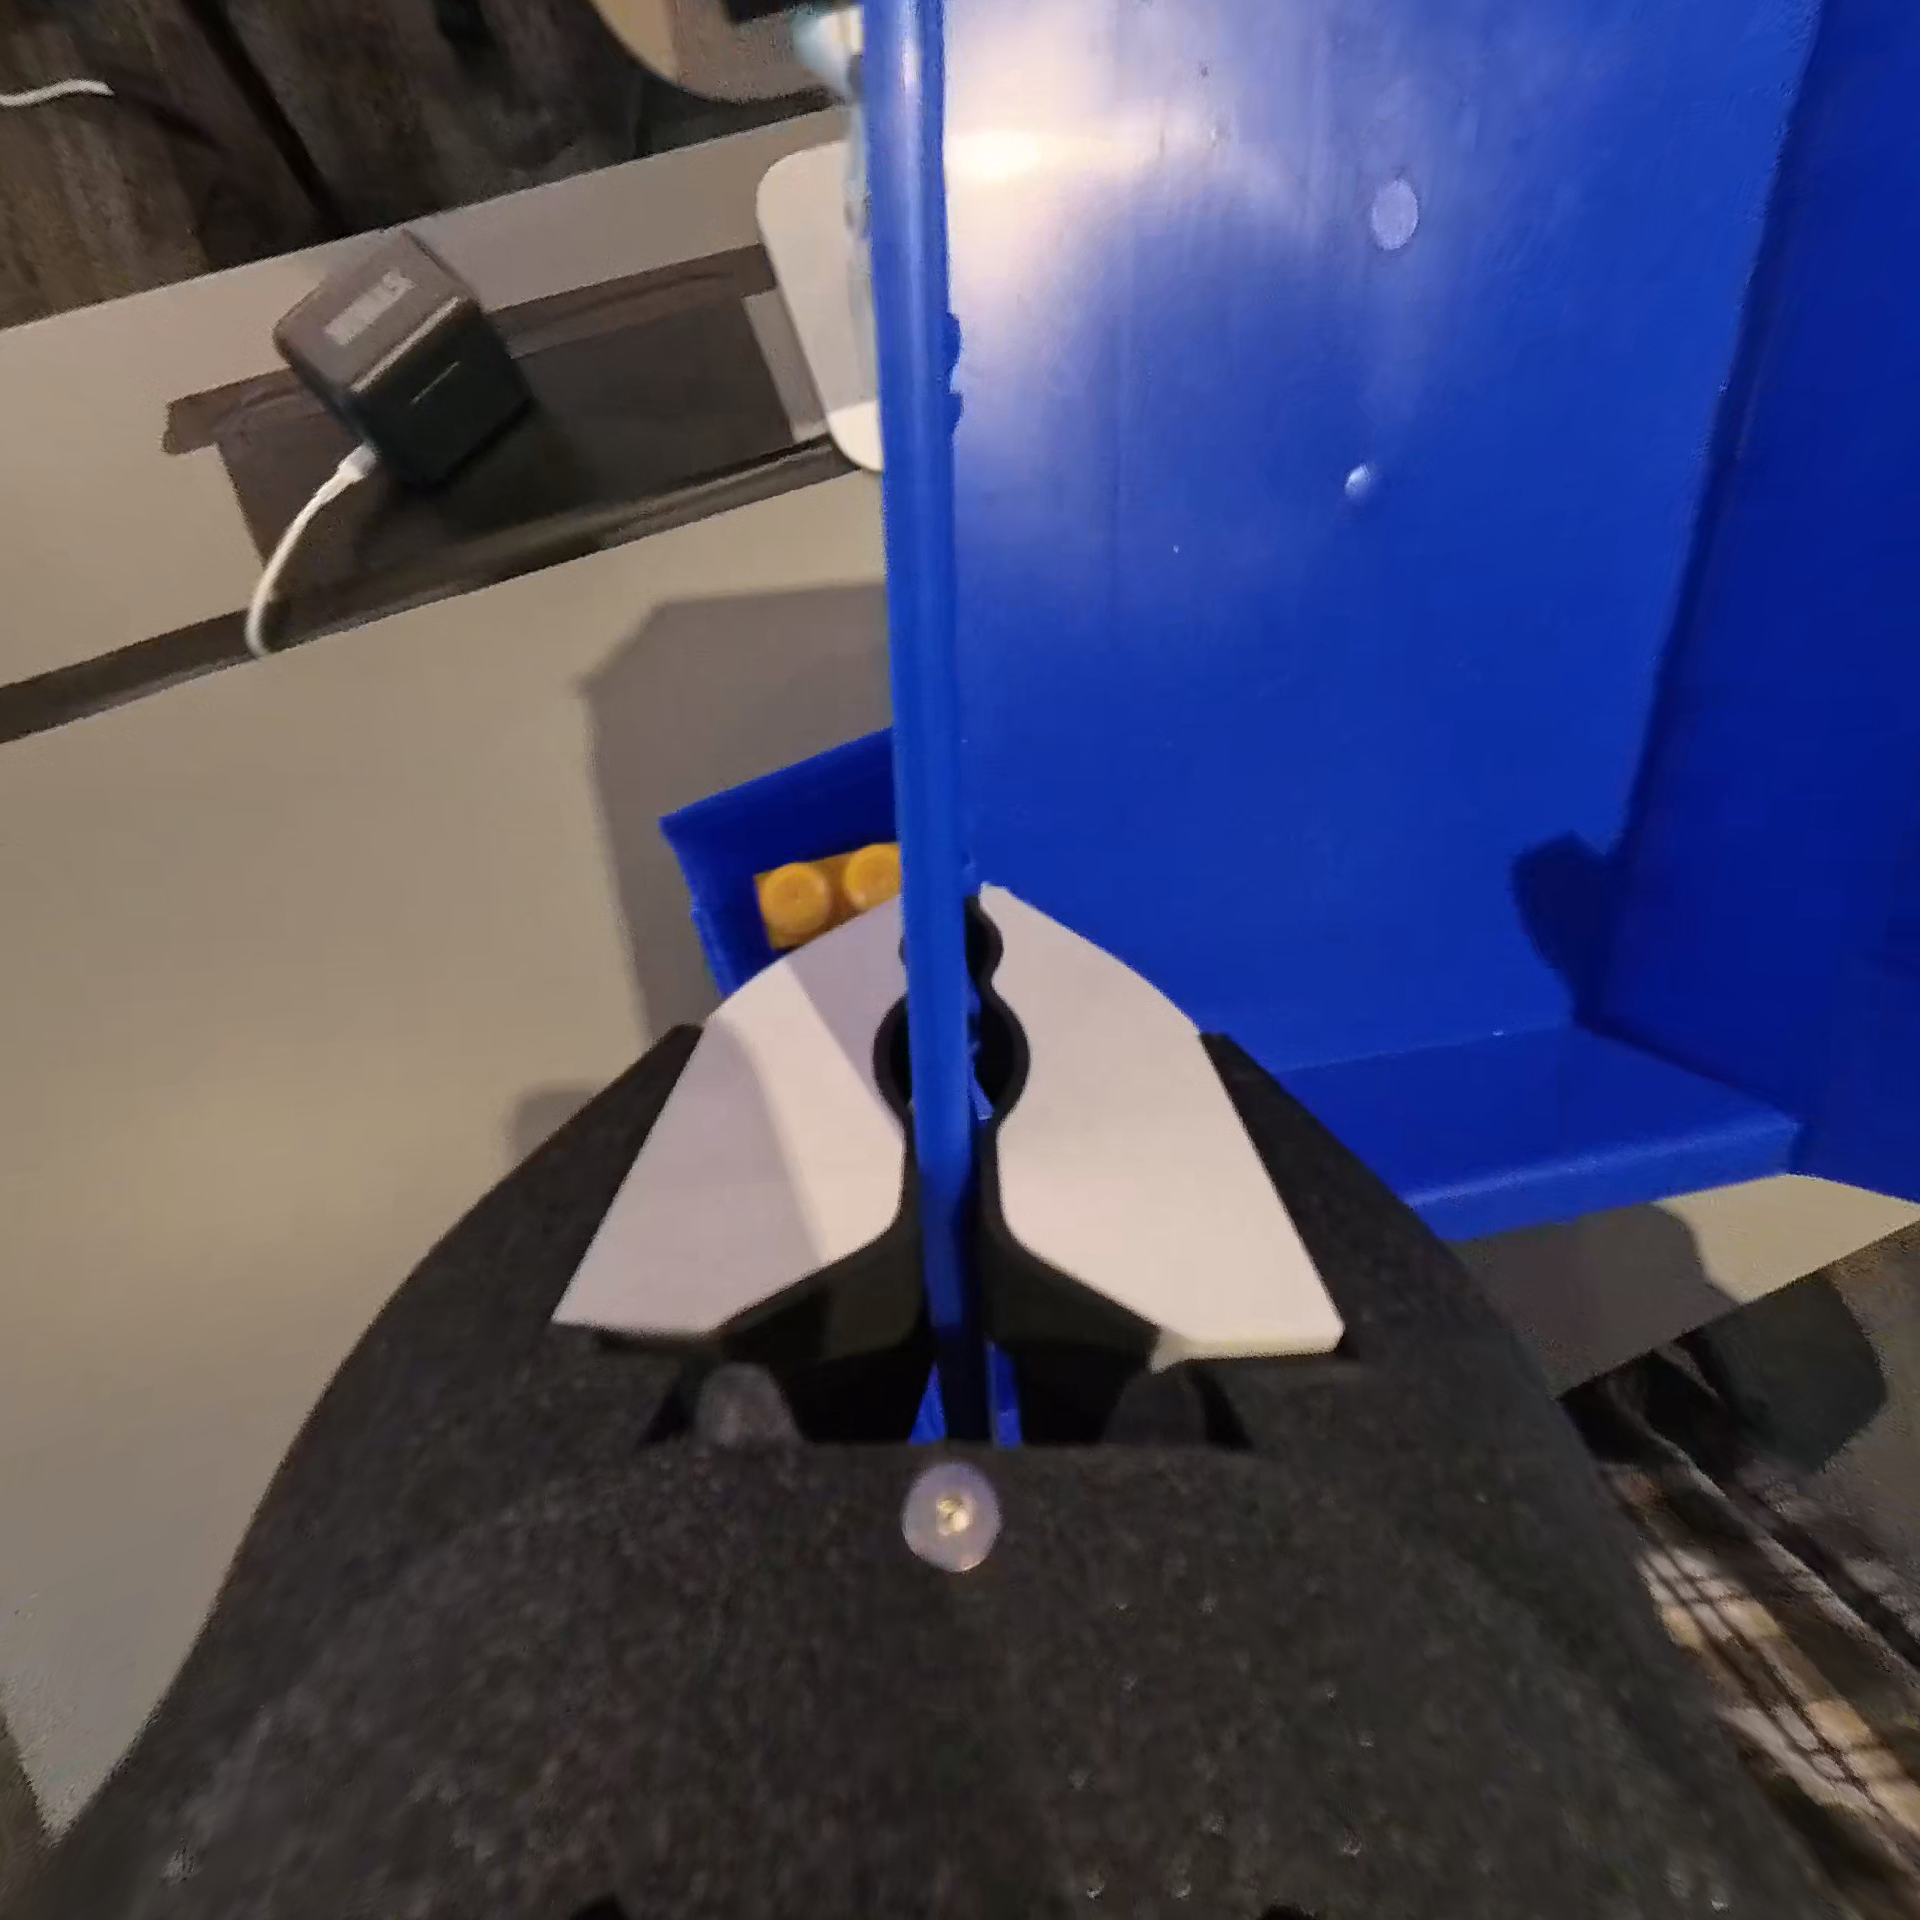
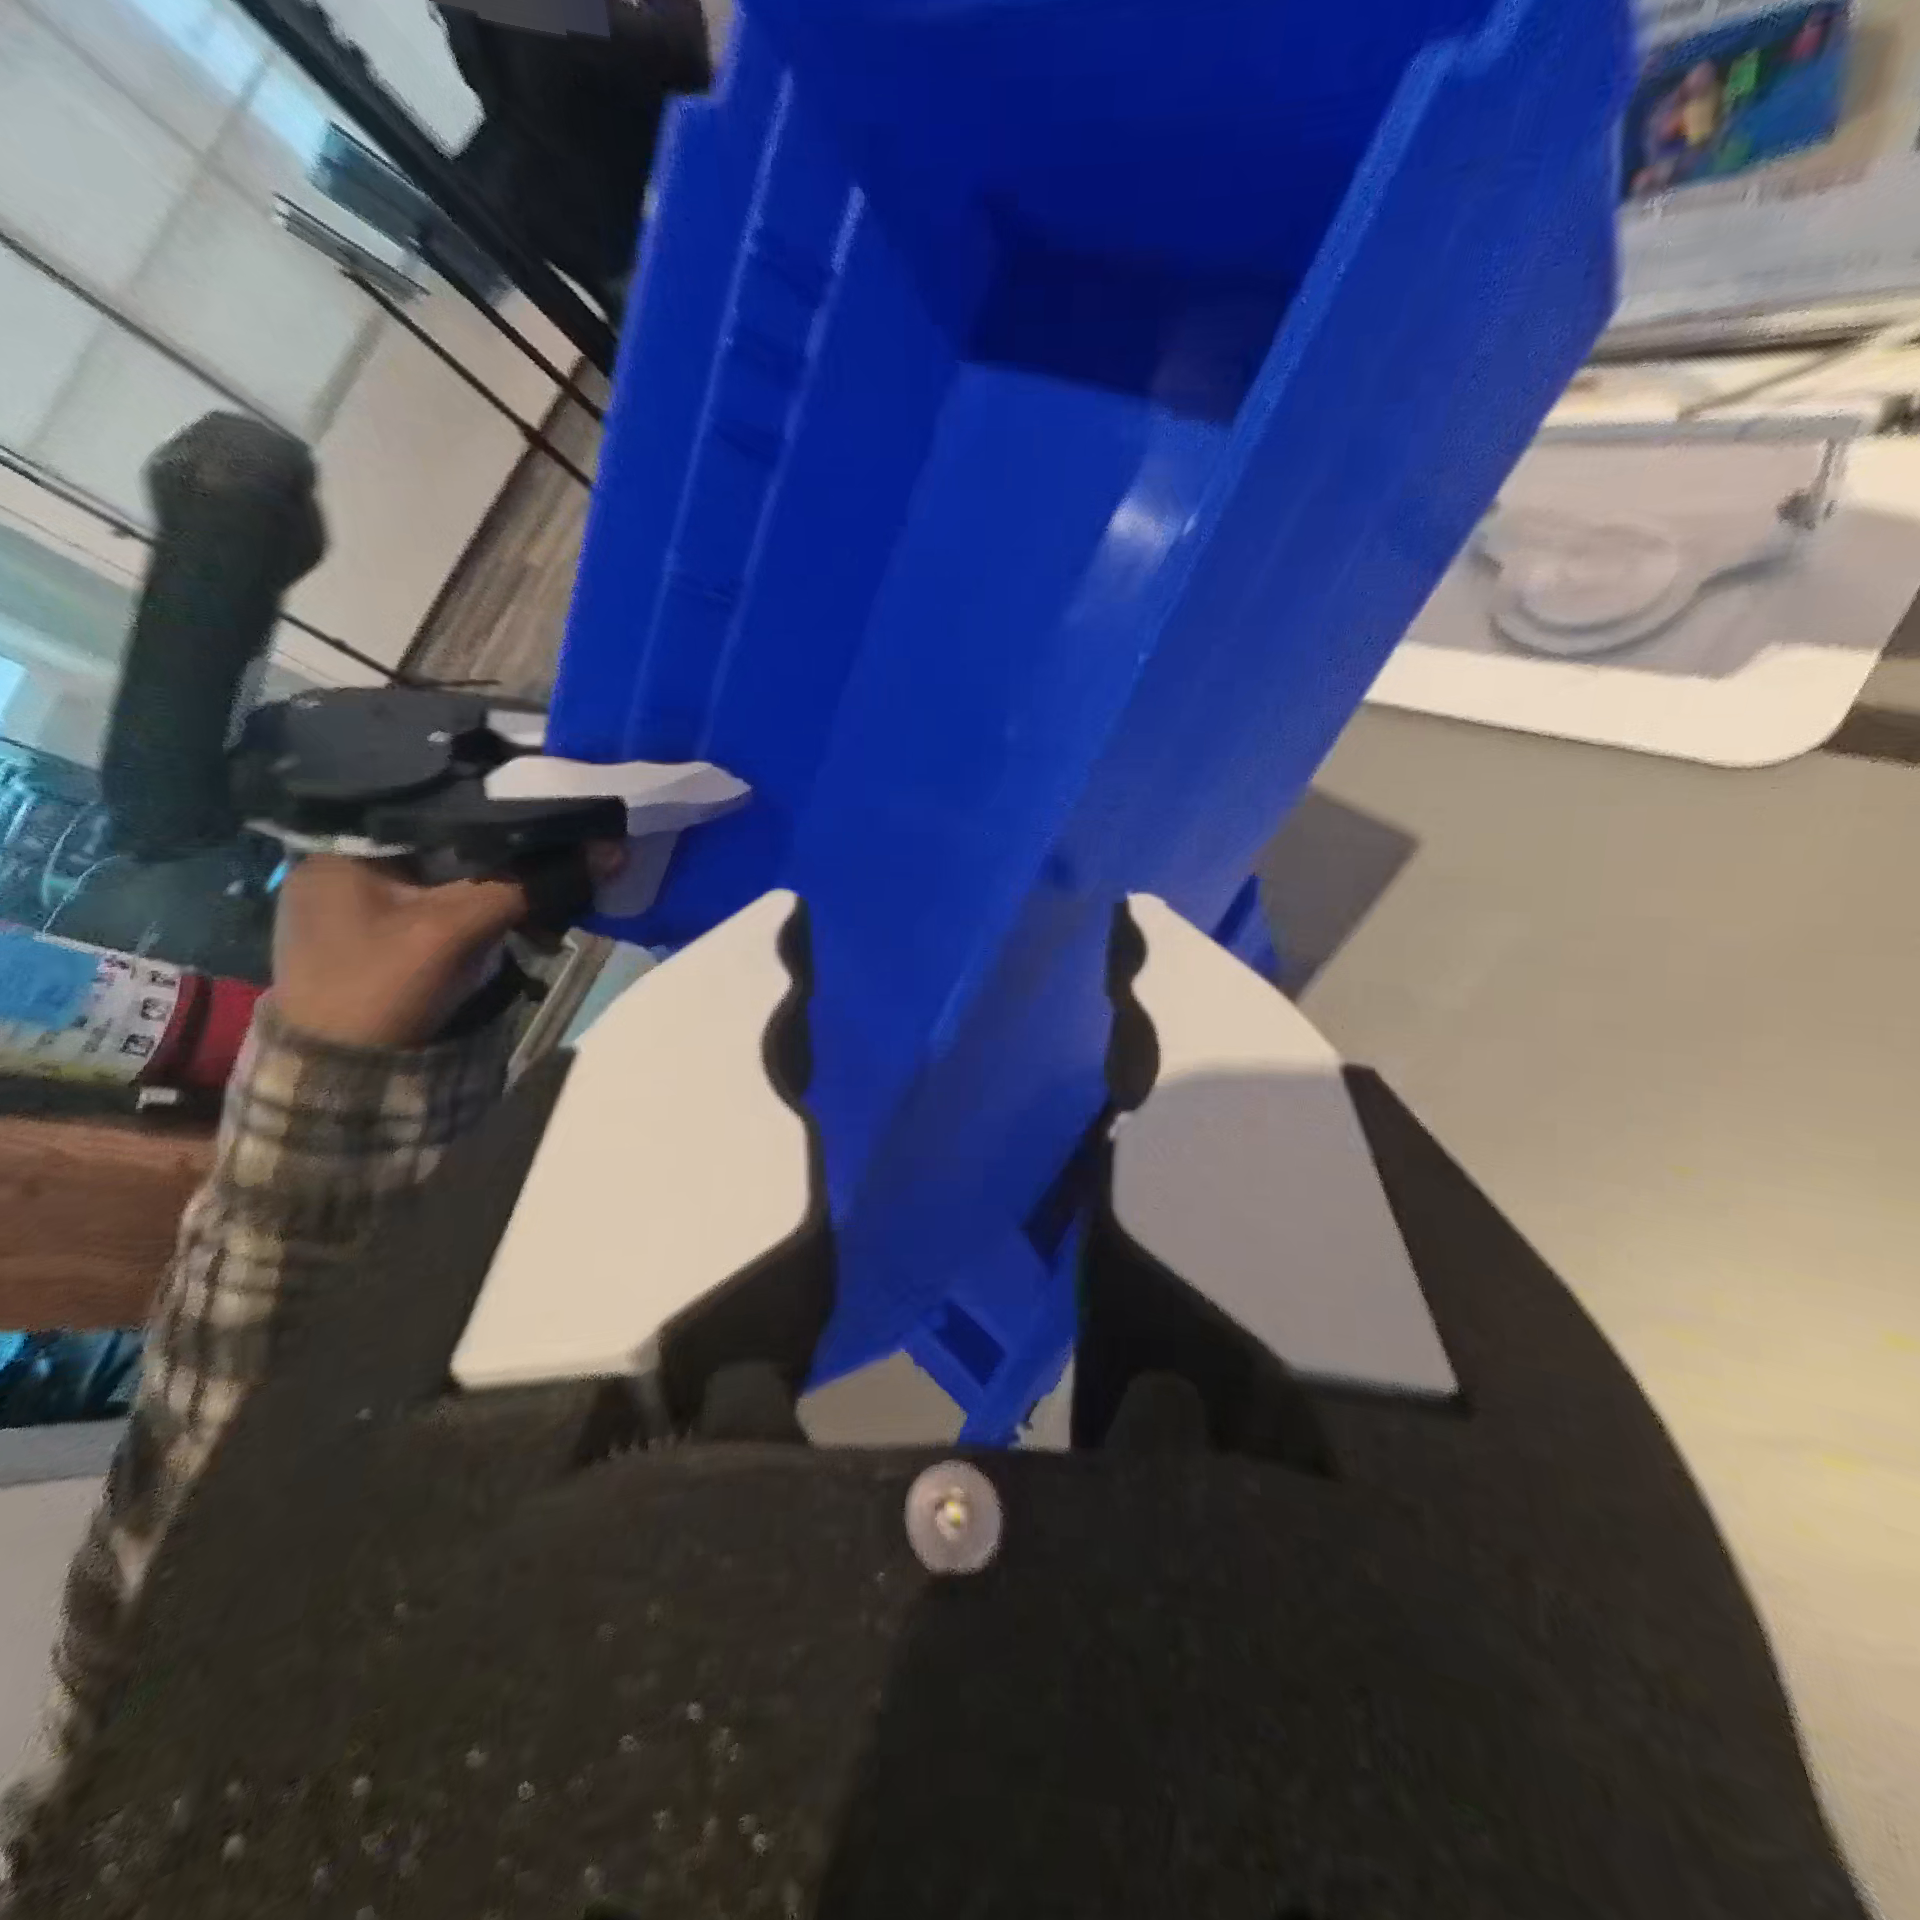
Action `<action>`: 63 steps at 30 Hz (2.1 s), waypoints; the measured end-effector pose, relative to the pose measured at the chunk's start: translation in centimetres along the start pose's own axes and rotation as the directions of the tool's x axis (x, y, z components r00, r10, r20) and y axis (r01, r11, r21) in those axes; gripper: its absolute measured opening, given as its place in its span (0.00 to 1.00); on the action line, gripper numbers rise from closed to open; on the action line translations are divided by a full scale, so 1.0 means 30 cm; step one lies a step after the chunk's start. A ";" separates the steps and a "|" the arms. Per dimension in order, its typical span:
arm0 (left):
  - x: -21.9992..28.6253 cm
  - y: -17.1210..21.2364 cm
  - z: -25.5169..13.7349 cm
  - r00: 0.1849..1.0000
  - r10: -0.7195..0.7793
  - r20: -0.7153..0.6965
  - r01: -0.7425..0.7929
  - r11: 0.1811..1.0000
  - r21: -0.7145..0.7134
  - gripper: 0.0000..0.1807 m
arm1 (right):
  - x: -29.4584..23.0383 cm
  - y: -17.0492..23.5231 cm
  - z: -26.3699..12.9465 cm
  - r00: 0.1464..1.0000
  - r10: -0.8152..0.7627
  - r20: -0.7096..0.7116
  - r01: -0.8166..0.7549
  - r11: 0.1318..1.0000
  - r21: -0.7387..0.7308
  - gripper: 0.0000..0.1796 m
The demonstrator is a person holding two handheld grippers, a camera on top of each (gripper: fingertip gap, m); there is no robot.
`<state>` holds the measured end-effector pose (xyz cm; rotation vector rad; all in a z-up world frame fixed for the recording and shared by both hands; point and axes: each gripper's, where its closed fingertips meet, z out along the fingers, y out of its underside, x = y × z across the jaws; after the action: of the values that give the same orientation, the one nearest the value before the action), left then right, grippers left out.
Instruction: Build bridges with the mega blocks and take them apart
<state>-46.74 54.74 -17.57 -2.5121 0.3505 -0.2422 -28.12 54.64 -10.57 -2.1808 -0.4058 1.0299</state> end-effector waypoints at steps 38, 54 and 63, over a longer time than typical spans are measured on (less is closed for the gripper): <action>0.167 0.447 -0.330 0.614 0.083 -0.785 0.332 0.875 0.352 0.35 | 1.205 0.455 -0.802 0.790 0.089 -0.607 -0.338 0.889 -0.310 0.03; 0.172 0.534 -0.244 0.641 0.033 -0.767 0.339 0.884 0.322 0.34 | 1.463 0.622 -0.905 0.790 0.110 -0.603 -0.382 0.858 -0.344 0.03; 0.193 0.520 -0.229 0.651 0.033 -0.759 0.322 0.893 0.314 0.34 | 1.498 0.642 -0.901 0.822 0.093 -0.562 -0.341 0.871 -0.354 0.02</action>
<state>-46.01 36.98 -20.40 -1.8771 0.3514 -1.3128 21.20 52.56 -36.74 -2.8613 -0.1232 0.4127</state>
